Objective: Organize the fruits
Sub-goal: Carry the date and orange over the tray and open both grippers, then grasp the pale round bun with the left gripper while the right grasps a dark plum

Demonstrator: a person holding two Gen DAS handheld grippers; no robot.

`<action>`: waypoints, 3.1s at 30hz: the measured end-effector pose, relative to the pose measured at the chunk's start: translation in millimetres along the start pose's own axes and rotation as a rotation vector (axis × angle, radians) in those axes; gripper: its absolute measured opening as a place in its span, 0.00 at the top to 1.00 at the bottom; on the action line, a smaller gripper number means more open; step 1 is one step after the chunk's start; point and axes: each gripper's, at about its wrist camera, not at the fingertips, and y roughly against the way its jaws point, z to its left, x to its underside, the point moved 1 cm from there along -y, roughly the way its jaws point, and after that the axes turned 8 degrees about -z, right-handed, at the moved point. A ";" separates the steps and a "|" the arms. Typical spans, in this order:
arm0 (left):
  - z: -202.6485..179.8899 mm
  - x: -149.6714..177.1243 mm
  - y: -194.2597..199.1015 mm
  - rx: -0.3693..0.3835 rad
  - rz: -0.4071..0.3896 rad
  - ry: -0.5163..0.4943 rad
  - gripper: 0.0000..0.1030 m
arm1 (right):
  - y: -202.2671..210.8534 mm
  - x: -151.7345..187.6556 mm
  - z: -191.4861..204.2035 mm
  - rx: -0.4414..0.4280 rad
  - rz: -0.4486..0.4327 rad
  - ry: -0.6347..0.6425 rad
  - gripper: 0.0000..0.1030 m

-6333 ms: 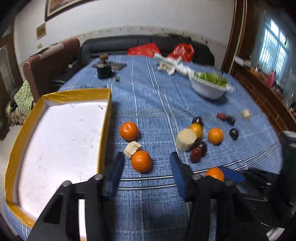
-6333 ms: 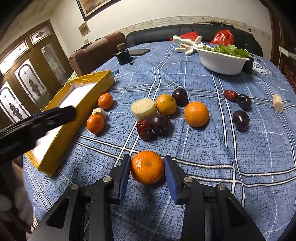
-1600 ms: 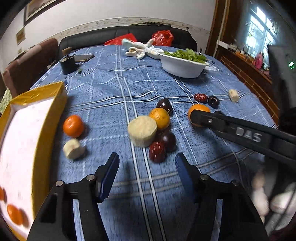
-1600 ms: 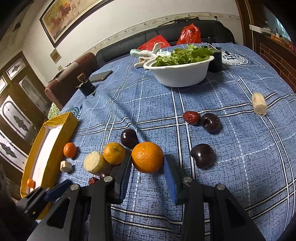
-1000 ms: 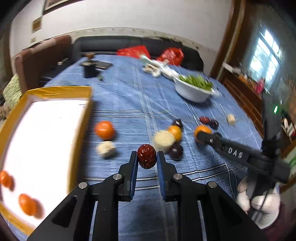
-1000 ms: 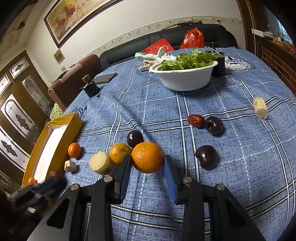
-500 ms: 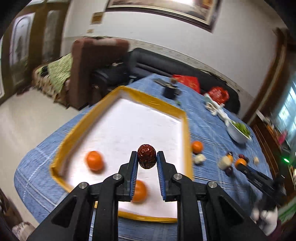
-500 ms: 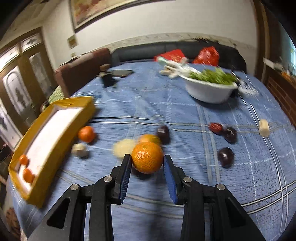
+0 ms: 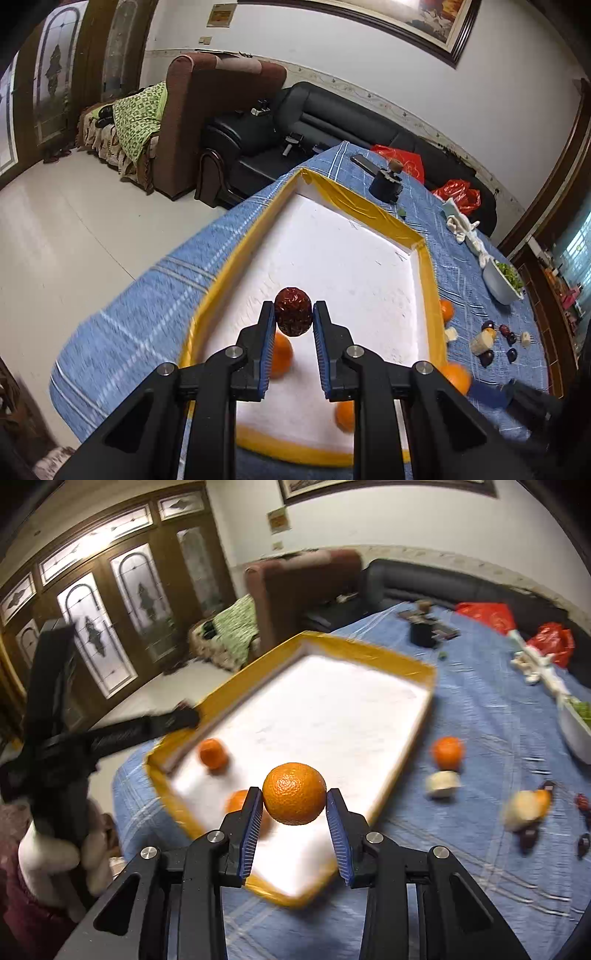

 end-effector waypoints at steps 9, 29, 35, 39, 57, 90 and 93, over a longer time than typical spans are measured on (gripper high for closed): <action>11.7 -14.4 -52.3 -0.001 0.108 -0.001 0.81 | -39.9 4.2 17.7 -0.014 0.067 -0.008 0.61; 9.2 -9.6 31.5 0.016 -0.030 0.150 0.19 | -42.4 -8.7 -3.2 0.034 0.035 -0.073 0.38; -7.6 1.3 60.0 0.071 -0.058 0.163 0.10 | 12.1 -2.0 -22.0 0.086 -0.062 -0.099 0.35; -39.5 3.6 88.0 0.173 -0.085 0.104 0.10 | 58.5 11.2 -57.0 0.158 -0.112 -0.168 0.35; -183.2 -62.0 276.7 0.303 -0.473 -0.300 0.09 | 518.4 -148.6 -85.4 0.767 -0.673 -0.083 0.13; -291.5 76.3 -95.0 0.255 0.305 -0.350 0.41 | 102.9 73.4 -327.5 0.469 -0.005 -0.471 0.51; -301.0 81.9 -111.0 0.253 0.317 -0.359 0.41 | 102.9 70.0 -325.9 0.447 -0.006 -0.465 0.70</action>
